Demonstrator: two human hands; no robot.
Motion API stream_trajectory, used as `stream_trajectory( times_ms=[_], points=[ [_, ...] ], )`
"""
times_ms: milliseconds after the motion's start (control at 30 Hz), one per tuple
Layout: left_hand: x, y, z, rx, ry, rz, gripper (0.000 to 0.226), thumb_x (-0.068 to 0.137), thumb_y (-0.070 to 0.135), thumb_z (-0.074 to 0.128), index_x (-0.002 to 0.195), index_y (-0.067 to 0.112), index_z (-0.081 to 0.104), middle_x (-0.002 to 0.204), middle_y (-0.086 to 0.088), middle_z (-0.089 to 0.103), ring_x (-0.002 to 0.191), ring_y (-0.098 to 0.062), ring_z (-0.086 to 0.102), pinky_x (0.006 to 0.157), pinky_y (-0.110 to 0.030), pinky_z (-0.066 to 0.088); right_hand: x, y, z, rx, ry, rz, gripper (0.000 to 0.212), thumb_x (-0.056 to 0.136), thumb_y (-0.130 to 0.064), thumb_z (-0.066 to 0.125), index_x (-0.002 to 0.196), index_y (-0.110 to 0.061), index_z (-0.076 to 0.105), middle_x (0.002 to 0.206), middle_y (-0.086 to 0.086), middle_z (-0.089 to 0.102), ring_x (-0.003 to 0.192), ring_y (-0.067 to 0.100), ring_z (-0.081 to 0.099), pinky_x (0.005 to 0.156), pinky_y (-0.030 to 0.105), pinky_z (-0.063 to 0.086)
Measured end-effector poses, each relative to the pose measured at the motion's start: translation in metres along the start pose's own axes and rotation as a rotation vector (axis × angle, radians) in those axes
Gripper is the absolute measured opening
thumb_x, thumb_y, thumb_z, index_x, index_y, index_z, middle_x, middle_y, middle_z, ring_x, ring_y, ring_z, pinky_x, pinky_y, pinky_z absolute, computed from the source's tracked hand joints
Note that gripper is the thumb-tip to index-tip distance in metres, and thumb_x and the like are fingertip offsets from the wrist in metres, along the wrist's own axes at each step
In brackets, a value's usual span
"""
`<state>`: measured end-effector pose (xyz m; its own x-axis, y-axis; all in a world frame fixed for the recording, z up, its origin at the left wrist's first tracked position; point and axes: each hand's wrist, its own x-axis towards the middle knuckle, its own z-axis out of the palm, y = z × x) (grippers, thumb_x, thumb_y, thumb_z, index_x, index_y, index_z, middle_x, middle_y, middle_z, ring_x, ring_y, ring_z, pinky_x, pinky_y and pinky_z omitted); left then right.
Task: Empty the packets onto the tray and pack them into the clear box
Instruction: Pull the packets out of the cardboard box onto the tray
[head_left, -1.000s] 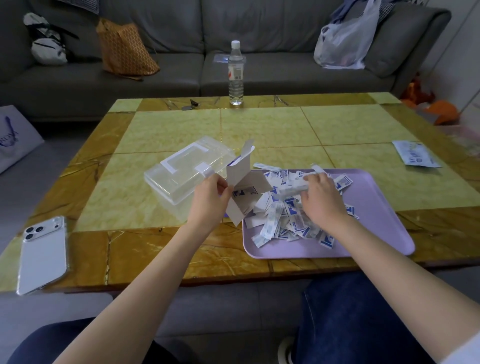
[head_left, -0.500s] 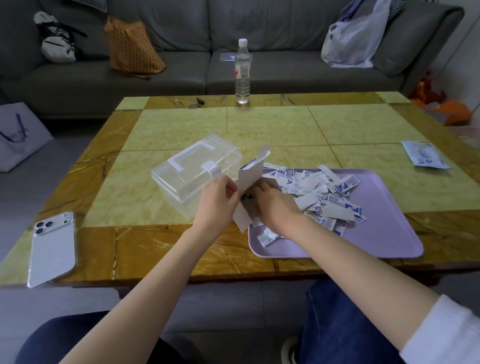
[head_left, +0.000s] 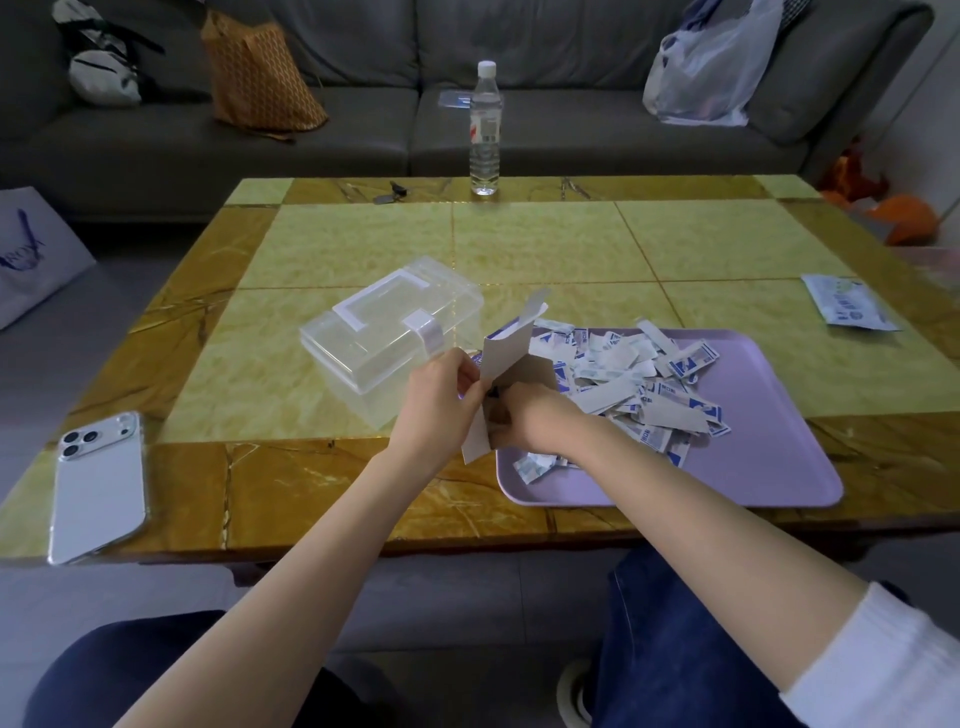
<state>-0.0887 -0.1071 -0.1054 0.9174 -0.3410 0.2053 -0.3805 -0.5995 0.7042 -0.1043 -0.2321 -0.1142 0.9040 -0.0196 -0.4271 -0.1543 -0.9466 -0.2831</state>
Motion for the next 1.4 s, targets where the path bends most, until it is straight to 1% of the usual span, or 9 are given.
stream_trajectory(
  times_ms=[133,233,400,667,767,900,1033,1233,1400],
  points=[
    [-0.001,-0.002,0.002,-0.004,-0.007,-0.013,0.008,0.086,0.009,0.059,0.080,0.012,0.055,0.073,0.003,0.052,0.075,-0.017,0.051,0.058,-0.016,0.034,-0.003,-0.012,0.001,-0.012,0.012,0.044,0.010,0.085,-0.009,0.060,0.080,-0.010,0.052,0.077,0.003,0.053,0.082,0.025,0.052,0.058,0.025,0.039],
    [-0.001,-0.005,0.001,-0.014,0.005,-0.033,0.006,0.087,0.010,0.059,0.082,0.011,0.056,0.075,0.002,0.053,0.074,-0.015,0.049,0.059,-0.012,0.036,-0.005,-0.004,0.005,0.085,0.121,0.044,0.029,0.083,-0.002,0.055,0.062,-0.012,0.039,0.067,0.004,0.047,0.075,0.027,0.054,0.049,0.023,0.037],
    [0.003,-0.005,0.000,-0.009,0.009,-0.045,0.007,0.089,0.012,0.057,0.083,0.013,0.053,0.079,0.000,0.055,0.076,-0.016,0.049,0.059,-0.020,0.032,-0.020,0.032,-0.011,0.123,0.321,0.095,0.016,0.084,0.004,0.048,0.094,0.001,0.060,0.089,0.017,0.060,0.080,0.031,0.060,0.068,0.036,0.049],
    [0.013,0.000,0.004,-0.022,0.024,-0.062,0.007,0.089,0.011,0.056,0.082,0.011,0.053,0.079,-0.002,0.056,0.075,-0.017,0.050,0.057,-0.013,0.036,-0.033,0.081,-0.030,0.006,0.544,0.234,0.019,0.090,-0.002,0.047,0.102,-0.003,0.062,0.100,0.014,0.061,0.083,0.031,0.060,0.061,0.033,0.041],
    [0.015,0.000,0.005,-0.018,0.026,-0.054,0.007,0.089,0.011,0.056,0.082,0.011,0.054,0.080,-0.004,0.057,0.076,-0.019,0.052,0.060,-0.015,0.037,-0.040,0.080,-0.031,-0.051,0.519,0.244,0.029,0.091,-0.004,0.048,0.119,-0.006,0.052,0.119,0.013,0.050,0.089,0.031,0.059,0.062,0.032,0.037],
    [0.015,0.002,0.006,-0.016,0.032,-0.048,0.008,0.088,0.012,0.057,0.081,0.011,0.055,0.077,-0.001,0.057,0.074,-0.018,0.052,0.060,-0.016,0.038,-0.048,0.053,-0.022,-0.041,0.588,0.035,0.035,0.092,-0.010,0.052,0.125,-0.010,0.044,0.124,0.007,0.042,0.068,0.017,0.053,0.053,0.023,0.035],
    [0.011,0.008,0.004,-0.029,0.049,-0.033,0.009,0.083,0.008,0.059,0.076,0.013,0.057,0.070,0.002,0.056,0.068,-0.014,0.052,0.057,-0.013,0.038,-0.043,0.024,-0.009,-0.123,0.504,-0.219,0.027,0.090,-0.008,0.051,0.117,-0.011,0.052,0.118,0.004,0.047,0.089,0.026,0.059,0.058,0.032,0.038],
    [0.004,0.015,-0.007,-0.026,0.004,-0.025,0.018,0.077,0.006,0.062,0.066,0.018,0.054,0.062,0.009,0.053,0.061,-0.005,0.049,0.053,-0.010,0.039,-0.014,0.010,-0.005,-0.321,0.322,0.003,0.063,0.084,-0.011,0.062,0.137,-0.009,0.030,0.140,0.007,0.033,0.124,0.021,0.047,0.081,0.031,0.049],
    [0.003,0.018,-0.009,-0.029,-0.014,-0.020,0.014,0.078,0.007,0.063,0.068,0.014,0.057,0.060,0.009,0.053,0.059,-0.008,0.049,0.052,-0.013,0.037,-0.012,0.007,-0.004,-0.344,0.265,0.073,0.036,0.091,-0.007,0.052,0.127,-0.008,0.048,0.133,0.007,0.046,0.118,0.021,0.054,0.089,0.029,0.046]
  ],
)
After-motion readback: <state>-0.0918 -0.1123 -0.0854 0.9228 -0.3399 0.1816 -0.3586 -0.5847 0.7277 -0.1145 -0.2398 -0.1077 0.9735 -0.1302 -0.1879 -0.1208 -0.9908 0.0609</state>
